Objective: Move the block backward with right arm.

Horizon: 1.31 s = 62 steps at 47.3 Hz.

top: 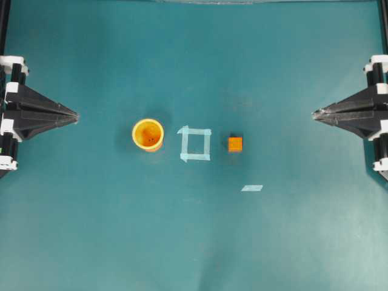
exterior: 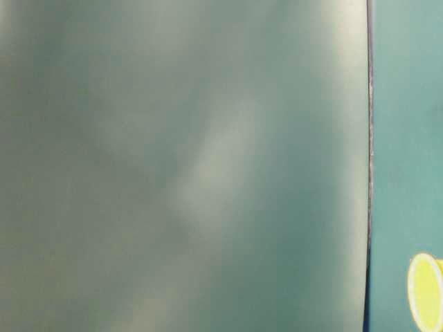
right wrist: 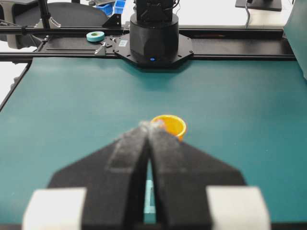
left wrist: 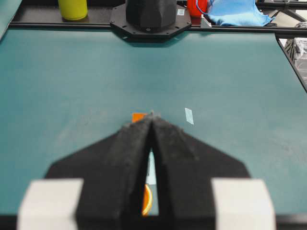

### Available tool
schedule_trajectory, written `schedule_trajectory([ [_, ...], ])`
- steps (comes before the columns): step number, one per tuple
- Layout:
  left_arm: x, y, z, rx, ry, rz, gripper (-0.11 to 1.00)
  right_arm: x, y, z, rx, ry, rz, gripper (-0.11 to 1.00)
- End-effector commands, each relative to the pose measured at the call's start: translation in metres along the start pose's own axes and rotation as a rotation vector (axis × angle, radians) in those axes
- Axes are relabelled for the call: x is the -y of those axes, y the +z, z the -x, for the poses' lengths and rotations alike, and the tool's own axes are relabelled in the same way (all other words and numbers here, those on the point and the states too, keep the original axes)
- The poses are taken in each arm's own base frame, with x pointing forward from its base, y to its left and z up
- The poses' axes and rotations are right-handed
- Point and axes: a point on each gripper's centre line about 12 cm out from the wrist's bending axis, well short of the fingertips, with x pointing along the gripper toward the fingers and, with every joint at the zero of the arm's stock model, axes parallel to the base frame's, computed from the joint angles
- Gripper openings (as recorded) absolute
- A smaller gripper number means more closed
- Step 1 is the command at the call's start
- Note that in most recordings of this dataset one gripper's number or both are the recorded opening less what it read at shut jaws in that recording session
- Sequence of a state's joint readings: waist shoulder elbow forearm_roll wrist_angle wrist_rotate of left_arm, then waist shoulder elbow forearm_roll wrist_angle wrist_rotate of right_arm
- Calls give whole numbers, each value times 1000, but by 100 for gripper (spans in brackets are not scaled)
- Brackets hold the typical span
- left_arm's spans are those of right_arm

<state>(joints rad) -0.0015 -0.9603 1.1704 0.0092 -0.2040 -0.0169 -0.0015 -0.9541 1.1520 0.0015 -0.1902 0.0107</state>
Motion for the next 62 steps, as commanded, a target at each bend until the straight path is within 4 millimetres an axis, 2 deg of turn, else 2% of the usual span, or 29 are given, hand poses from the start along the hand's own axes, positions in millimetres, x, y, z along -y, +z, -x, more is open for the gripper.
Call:
schedule_trajectory([
  [1,0,11,-3,26,1,-3,0,0,11,-3,25,-1,-6,0],
  [10,0,10,-2,25,1,-3,0,2,8,-7,12,-10,-20,4],
  [22,0,10,-3,25,-1,-3,0,9,5,-15,-17,-46,-50,33],
  [30,0,10,-3,25,1,-3,0,14,-5,-26,-73,-67,-58,45],
  [37,0,10,-2,25,1,-3,0,16,-20,-41,-149,-75,-60,48],
  [48,0,10,-3,23,1,-2,0,19,-52,-69,-290,-83,-63,49],
  [62,0,10,-3,17,1,-2,0,26,-82,-104,-428,-100,-53,49],
])
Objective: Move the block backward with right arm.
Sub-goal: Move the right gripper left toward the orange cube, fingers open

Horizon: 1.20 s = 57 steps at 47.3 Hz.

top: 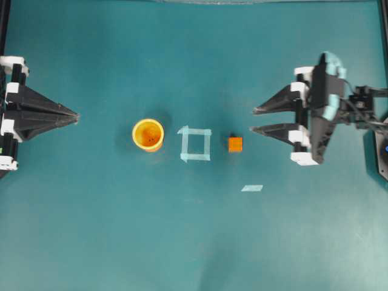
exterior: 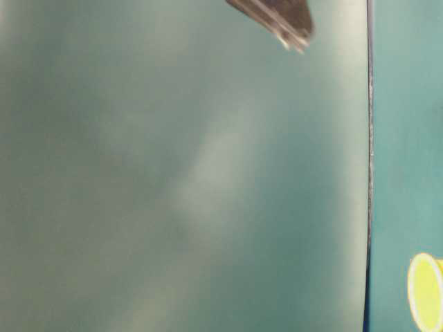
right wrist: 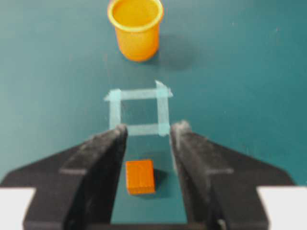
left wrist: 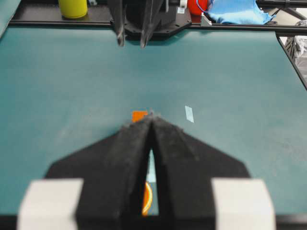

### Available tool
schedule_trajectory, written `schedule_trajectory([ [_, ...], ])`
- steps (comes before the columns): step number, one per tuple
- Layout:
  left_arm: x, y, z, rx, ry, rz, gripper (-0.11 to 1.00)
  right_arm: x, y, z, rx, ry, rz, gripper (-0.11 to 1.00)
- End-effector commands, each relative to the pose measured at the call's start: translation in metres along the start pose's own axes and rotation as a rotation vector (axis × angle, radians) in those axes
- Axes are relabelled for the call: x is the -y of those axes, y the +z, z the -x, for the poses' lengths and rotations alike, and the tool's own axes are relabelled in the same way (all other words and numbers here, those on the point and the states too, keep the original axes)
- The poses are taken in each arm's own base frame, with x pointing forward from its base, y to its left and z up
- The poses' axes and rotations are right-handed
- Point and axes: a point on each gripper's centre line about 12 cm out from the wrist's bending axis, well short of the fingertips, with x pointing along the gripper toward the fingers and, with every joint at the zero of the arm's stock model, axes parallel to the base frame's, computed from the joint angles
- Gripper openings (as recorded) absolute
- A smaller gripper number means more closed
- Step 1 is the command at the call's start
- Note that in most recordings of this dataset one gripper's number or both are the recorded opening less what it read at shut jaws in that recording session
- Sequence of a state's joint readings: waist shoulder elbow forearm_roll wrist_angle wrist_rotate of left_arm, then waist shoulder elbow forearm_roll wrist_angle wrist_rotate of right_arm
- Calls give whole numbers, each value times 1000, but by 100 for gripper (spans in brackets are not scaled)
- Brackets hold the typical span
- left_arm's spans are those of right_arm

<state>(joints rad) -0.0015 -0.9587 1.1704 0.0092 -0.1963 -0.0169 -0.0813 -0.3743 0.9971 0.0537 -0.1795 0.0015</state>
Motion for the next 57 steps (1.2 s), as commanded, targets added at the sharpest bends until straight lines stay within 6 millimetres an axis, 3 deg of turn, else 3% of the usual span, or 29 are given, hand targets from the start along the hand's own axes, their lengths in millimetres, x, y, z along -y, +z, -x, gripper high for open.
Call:
schedule_trajectory([
  [1,0,11,-2,25,1,-2,0,0,6,-10,-9,0,5,49],
  [22,0,11,-2,25,0,-5,0,1,-28,-51,-215,-7,12,61],
  [57,0,11,-3,23,1,-6,0,-12,-56,-77,-317,22,33,62],
])
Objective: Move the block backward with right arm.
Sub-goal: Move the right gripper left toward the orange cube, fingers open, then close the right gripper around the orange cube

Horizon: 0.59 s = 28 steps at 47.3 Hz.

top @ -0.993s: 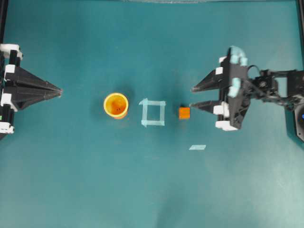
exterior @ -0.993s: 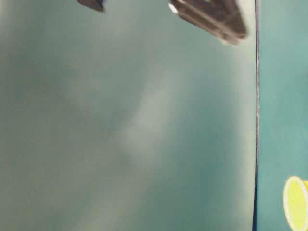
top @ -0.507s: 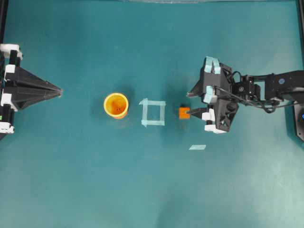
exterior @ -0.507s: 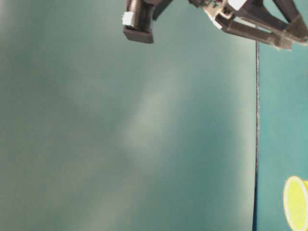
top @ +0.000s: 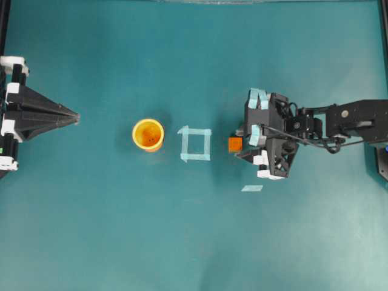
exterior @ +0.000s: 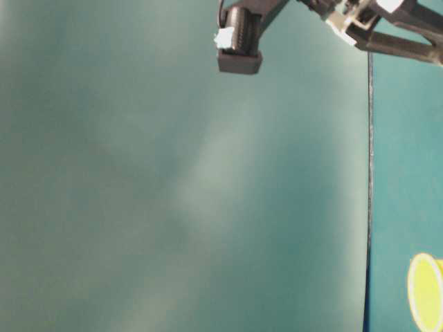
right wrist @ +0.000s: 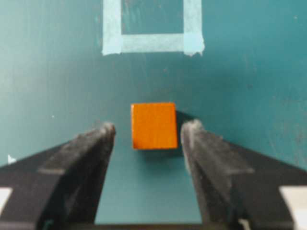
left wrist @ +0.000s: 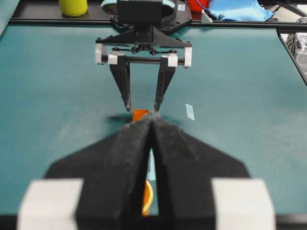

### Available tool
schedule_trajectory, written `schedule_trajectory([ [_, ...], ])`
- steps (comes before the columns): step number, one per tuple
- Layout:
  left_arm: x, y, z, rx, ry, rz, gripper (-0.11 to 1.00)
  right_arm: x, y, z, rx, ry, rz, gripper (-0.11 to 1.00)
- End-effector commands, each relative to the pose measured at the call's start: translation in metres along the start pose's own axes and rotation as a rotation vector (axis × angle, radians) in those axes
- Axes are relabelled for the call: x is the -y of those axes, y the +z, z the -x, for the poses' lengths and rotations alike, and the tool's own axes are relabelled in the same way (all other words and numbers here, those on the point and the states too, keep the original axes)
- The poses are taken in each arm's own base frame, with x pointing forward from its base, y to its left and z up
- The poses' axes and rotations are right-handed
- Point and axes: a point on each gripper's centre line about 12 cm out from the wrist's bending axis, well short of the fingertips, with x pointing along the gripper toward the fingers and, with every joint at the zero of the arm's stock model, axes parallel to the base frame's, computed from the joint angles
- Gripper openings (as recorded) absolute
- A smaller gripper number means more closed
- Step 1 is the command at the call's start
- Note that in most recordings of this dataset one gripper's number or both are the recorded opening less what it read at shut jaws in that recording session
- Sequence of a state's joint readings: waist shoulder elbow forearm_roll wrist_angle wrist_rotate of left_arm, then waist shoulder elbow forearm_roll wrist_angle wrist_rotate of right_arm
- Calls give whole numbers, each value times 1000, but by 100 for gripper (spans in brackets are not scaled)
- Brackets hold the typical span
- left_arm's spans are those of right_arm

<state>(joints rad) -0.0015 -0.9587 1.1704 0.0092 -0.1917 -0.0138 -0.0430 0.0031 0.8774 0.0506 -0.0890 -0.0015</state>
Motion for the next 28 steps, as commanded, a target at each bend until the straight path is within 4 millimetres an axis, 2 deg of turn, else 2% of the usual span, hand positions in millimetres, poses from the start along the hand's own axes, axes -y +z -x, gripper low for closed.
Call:
schedule_trajectory([
  [1,0,11,-2,26,1,-5,0,-1,10,0,31,2,4,62],
  [21,0,11,-3,26,1,-6,0,0,11,-12,15,-1,2,61],
  [28,0,9,-2,15,1,-6,0,1,10,-12,11,-3,1,56],
])
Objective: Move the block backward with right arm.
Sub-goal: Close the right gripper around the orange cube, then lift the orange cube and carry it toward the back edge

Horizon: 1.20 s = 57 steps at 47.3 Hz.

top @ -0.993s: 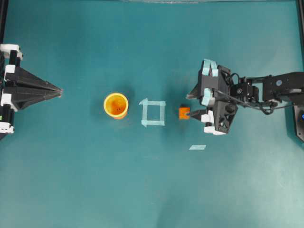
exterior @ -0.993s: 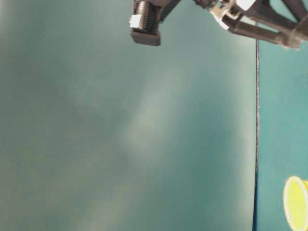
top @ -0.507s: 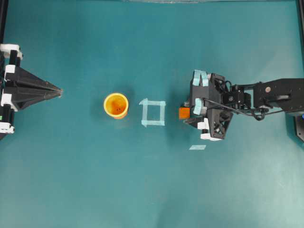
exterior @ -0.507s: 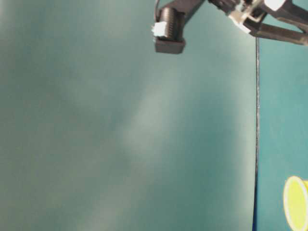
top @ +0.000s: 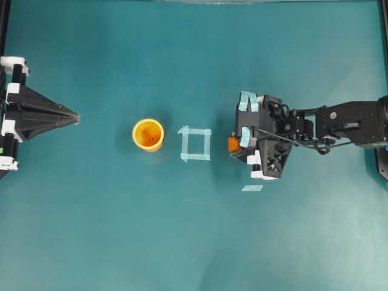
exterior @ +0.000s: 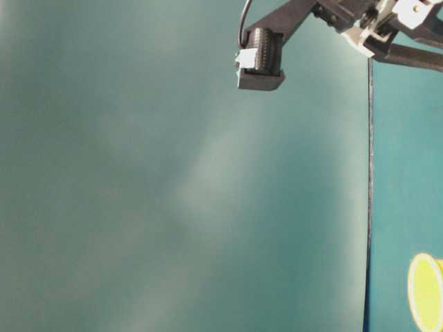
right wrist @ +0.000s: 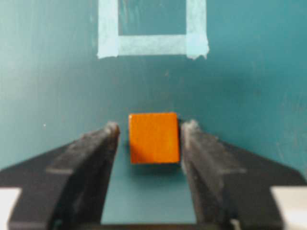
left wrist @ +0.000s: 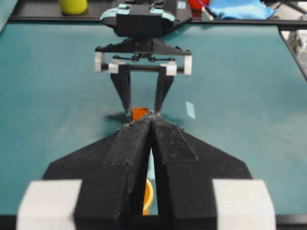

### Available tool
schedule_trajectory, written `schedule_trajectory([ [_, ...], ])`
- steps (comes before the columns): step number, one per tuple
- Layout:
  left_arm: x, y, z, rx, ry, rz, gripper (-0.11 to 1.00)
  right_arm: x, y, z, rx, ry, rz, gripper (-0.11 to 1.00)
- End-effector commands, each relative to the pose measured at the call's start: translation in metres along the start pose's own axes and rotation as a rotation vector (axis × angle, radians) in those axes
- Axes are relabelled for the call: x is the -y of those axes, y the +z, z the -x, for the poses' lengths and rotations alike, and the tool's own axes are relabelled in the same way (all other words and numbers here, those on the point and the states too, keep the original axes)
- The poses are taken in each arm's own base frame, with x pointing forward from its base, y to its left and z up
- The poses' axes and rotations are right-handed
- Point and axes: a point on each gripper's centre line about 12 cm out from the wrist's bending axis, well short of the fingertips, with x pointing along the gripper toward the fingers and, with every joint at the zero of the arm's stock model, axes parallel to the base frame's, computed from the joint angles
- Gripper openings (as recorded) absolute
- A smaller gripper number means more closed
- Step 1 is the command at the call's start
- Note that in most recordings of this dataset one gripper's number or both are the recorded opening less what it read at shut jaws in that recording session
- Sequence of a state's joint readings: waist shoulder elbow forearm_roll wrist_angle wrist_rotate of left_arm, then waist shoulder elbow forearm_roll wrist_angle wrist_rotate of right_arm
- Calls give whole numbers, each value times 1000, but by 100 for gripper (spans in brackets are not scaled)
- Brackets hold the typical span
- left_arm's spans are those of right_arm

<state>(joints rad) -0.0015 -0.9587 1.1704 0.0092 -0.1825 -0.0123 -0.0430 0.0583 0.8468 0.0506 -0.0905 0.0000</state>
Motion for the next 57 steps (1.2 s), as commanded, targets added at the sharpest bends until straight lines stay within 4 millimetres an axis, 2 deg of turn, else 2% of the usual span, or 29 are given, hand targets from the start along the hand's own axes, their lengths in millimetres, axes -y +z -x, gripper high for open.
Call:
schedule_trajectory([
  [1,0,11,-2,25,1,-5,0,1,11,2,34,-2,1,55],
  [11,0,11,-2,25,1,-5,0,2,11,2,32,-3,0,42],
  [30,0,10,-2,20,1,-9,0,3,18,5,31,-4,-6,41],
  [44,0,13,-1,29,1,-8,0,9,48,33,32,-14,-11,41],
  [57,0,14,-1,26,1,-2,0,11,65,57,33,-16,-19,40],
])
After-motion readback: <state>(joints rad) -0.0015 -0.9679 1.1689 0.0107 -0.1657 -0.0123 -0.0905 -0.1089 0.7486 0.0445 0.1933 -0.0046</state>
